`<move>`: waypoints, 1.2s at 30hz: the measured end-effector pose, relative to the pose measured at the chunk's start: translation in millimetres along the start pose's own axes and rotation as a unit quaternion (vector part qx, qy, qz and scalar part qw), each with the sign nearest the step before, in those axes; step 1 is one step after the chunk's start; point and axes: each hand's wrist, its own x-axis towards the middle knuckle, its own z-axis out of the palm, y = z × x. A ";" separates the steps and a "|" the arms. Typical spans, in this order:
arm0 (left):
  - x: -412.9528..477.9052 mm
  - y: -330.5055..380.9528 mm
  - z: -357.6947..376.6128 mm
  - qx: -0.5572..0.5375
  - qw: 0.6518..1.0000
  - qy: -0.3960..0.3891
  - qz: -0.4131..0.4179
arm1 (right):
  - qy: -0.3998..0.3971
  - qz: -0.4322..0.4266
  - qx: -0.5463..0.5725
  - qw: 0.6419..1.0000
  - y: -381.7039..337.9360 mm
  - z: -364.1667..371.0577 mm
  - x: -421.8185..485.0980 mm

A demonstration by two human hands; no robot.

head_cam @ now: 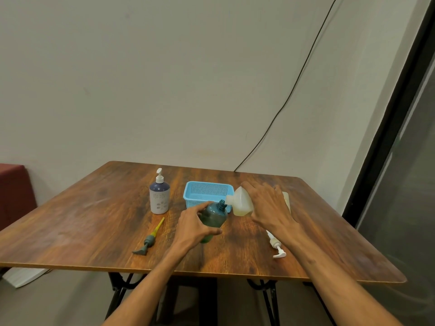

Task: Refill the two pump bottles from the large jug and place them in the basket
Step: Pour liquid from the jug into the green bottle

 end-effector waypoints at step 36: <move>-1.2 11.5 -1.8 -0.006 1.000 0.000 -0.007 | 0.001 -0.002 -0.007 1.000 4.2 -1.5 0.4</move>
